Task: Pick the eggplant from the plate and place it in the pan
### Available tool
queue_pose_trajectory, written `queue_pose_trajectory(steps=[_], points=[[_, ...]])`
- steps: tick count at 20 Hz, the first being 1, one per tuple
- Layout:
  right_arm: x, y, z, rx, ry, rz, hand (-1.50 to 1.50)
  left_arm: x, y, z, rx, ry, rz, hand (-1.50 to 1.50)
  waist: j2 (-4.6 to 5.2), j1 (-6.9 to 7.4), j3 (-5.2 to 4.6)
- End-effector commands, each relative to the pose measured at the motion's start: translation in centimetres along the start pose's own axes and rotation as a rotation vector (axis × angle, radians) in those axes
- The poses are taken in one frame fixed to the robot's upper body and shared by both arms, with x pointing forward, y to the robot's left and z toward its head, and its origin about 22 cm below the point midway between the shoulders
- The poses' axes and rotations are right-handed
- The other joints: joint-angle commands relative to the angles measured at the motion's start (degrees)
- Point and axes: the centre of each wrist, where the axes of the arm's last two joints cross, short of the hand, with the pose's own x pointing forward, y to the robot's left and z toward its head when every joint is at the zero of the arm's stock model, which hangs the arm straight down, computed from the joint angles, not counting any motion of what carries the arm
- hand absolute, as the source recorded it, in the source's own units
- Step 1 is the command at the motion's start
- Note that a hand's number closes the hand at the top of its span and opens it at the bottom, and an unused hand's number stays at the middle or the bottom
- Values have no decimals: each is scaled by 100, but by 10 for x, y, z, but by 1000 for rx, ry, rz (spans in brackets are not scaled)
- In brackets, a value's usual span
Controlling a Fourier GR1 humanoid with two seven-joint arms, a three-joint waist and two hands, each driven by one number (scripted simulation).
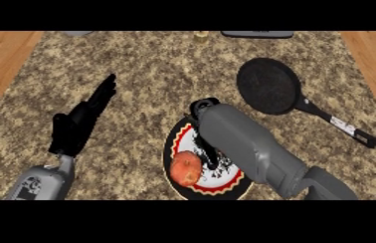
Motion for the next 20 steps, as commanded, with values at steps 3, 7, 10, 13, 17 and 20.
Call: queue_pose_trajectory(steps=[3,7,10,13,17,20], points=[[7,26,-12,61,-52,71,150,20,-4,-9,-16,-12,9,0,48,29,6],[5,20,-10,95,-77,77,150,4,-9,18,-7,-26,-11,0,15,18,5],[4,34,-20,90,-87,77,150,-4,9,8,-7,-2,5,0,45,29,4],[10,31,-11,33,-97,77,150,6,20,-4,10,-11,6,0,38,-12,5],[15,2,13,-100,-97,56,150,-5,5,-5,-9,6,16,0,54,11,4],[22,-24,44,-191,-144,58,150,4,-10,-8,-2,-17,4,0,32,-40,5]])
